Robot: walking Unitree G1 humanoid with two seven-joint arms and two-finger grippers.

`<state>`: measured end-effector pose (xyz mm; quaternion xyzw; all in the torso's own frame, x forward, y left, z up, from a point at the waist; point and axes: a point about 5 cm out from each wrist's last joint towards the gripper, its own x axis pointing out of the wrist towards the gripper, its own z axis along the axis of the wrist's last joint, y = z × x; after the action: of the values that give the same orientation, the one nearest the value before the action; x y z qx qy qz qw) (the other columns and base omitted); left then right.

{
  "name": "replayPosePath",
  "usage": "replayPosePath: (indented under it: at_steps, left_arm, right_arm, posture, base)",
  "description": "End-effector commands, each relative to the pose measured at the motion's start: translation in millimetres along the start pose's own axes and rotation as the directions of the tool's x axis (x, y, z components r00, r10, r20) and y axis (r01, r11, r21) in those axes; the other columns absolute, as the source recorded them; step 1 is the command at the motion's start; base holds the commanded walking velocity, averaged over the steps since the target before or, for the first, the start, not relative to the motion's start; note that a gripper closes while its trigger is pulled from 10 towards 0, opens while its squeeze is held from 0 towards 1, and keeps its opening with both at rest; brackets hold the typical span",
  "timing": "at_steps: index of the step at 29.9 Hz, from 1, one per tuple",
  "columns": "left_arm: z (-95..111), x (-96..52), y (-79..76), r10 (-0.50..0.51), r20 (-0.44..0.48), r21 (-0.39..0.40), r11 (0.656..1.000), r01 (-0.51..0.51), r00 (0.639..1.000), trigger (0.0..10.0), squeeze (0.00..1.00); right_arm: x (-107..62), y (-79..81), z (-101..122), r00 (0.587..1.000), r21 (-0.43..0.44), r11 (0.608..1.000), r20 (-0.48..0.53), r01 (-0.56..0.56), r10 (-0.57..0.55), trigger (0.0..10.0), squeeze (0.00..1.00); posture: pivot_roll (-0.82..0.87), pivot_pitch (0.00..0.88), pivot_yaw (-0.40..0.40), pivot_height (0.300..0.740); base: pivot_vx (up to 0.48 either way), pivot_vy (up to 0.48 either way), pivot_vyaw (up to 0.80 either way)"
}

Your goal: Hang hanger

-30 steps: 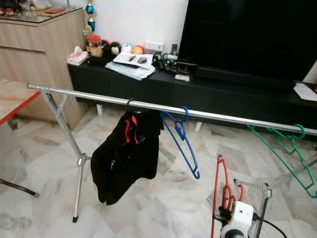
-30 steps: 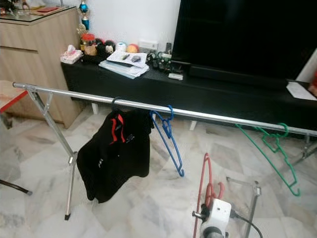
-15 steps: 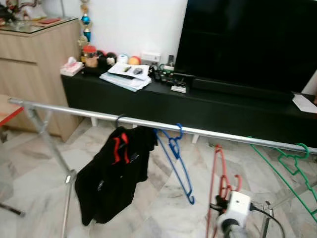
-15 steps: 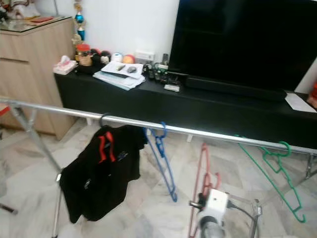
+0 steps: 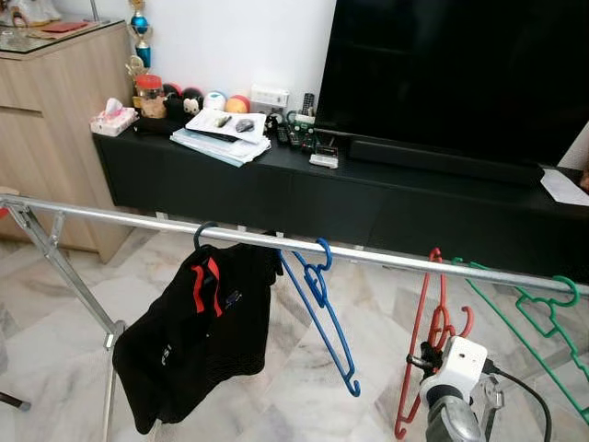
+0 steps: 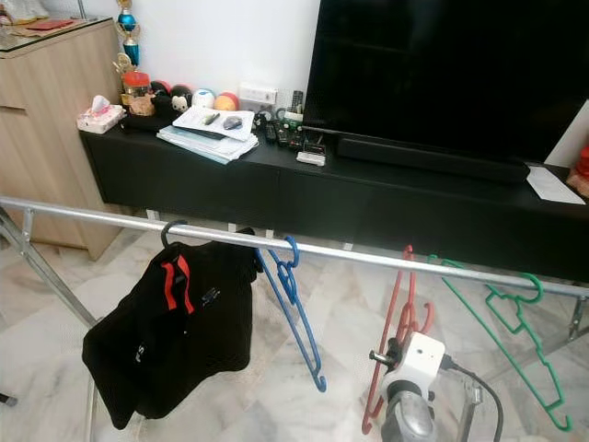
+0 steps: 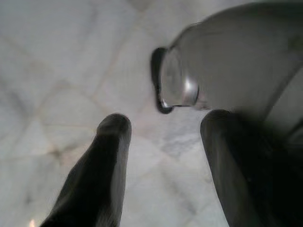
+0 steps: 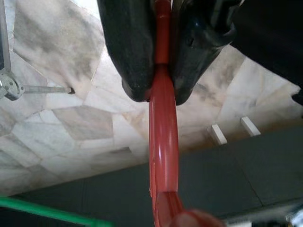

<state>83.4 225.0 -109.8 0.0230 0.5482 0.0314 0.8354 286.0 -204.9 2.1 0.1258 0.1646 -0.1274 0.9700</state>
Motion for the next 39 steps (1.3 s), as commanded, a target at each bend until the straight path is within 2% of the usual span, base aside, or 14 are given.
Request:
replayPosePath:
  at_steps: [1,9,16,22,26,32,39]
  left_arm:
    - [2.7,2.1,-10.0,-0.026,-0.007,0.014,1.0,0.026,1.0,10.0,0.0]
    - [8.3,3.8,-13.3,-0.03,-0.006,0.014,0.999,0.03,1.0,10.0,0.0]
    - [3.7,0.8,1.3,-0.019,-0.008,0.007,1.0,0.019,1.0,10.0,0.0]
    - [0.3,-0.2,2.9,-0.02,-0.012,0.008,1.0,0.02,1.0,10.0,0.0]
    - [0.8,0.6,-1.8,-0.024,-0.014,0.007,1.0,0.024,1.0,10.0,0.0]
    - [11.2,5.0,-17.1,-0.039,-0.009,0.008,0.999,0.039,0.999,10.0,0.0]
    - [15.1,6.3,-23.2,-0.044,-0.004,0.006,0.999,0.044,0.999,10.0,0.0]
  right_arm:
    - [8.3,-1.8,19.4,0.999,-0.007,1.0,0.042,0.011,-0.011,10.0,0.0]
    - [18.9,9.4,31.1,0.999,-0.066,0.998,-0.027,-0.026,0.024,10.0,0.0]
    - [26.0,15.1,42.7,0.998,-0.084,0.996,-0.063,-0.032,0.026,10.0,0.0]
    - [30.9,17.0,54.9,0.998,-0.078,0.997,-0.057,-0.009,0.004,10.0,0.0]
    - [32.8,18.6,60.7,0.999,-0.071,0.997,-0.048,-0.004,0.001,10.0,0.0]
    - [34.4,22.8,60.1,0.994,-0.076,0.997,-0.106,-0.012,0.004,10.0,0.0]
    - [35.6,27.4,61.1,0.99,-0.078,0.996,-0.137,-0.034,0.023,10.0,0.0]
  posture:
    - [0.06,0.004,-0.106,0.74]
    - [0.07,0.003,-0.108,0.74]
    - [0.07,0.003,-0.108,0.74]
    - [0.07,0.005,-0.106,0.74]
    - [0.07,0.006,-0.107,0.74]
    - [0.08,0.009,-0.107,0.74]
    - [0.08,0.009,-0.108,0.74]
  base:
    - [0.0,0.0,0.0]
    - [0.0,0.0,0.0]
    - [0.0,0.0,0.0]
    - [0.0,0.0,0.0]
    - [0.0,0.0,0.0]
    - [0.0,0.0,0.0]
    - [0.0,0.0,0.0]
